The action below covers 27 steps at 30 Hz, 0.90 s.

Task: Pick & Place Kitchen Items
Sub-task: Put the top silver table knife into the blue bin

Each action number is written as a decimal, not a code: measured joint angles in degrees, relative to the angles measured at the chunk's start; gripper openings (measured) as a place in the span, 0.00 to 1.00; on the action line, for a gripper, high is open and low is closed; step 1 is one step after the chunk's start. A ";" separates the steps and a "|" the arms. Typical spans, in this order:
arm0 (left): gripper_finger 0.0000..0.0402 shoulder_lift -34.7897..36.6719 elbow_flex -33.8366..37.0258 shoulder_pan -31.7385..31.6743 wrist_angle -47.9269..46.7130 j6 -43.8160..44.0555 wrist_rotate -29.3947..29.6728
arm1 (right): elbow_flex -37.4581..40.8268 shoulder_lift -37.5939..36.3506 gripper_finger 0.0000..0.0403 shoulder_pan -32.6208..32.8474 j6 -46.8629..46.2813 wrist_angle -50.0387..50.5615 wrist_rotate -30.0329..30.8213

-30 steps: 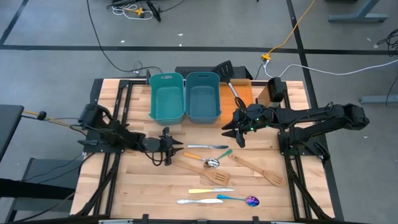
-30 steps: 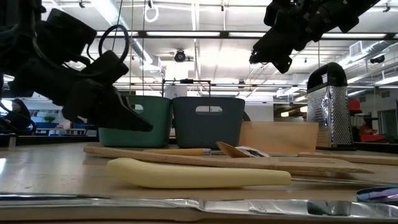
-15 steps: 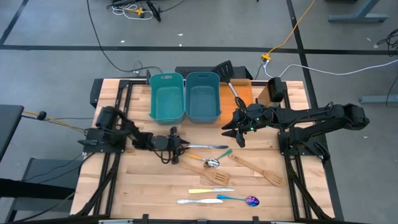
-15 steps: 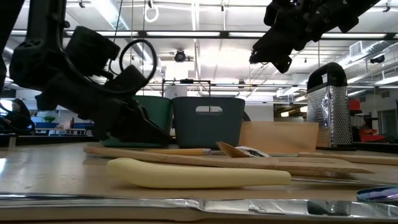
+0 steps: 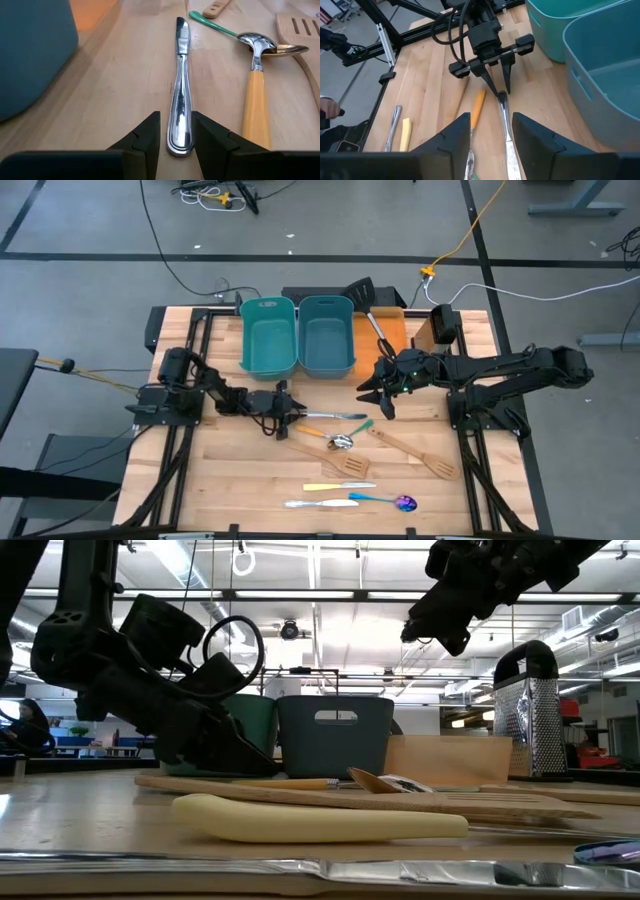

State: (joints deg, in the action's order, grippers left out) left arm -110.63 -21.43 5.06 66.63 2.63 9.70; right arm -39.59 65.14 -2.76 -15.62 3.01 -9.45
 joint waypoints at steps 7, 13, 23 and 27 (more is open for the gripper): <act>0.29 0.00 0.04 -0.39 0.54 0.16 -1.04 | 0.00 0.00 0.39 0.00 0.04 0.00 0.70; 0.29 0.00 0.04 -0.37 1.93 -0.09 -2.08 | 0.00 0.00 0.39 -0.02 0.07 0.00 1.51; 0.33 0.00 0.04 -0.39 1.78 -0.29 -2.08 | 0.00 0.00 0.39 0.00 0.07 0.00 1.51; 0.41 0.00 0.04 -0.39 0.81 -0.01 -1.41 | 0.00 0.01 0.39 0.00 0.07 0.00 1.51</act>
State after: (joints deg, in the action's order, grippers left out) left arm -110.63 -21.39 4.67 67.44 2.61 8.29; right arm -39.59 65.15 -2.76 -15.55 3.01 -7.94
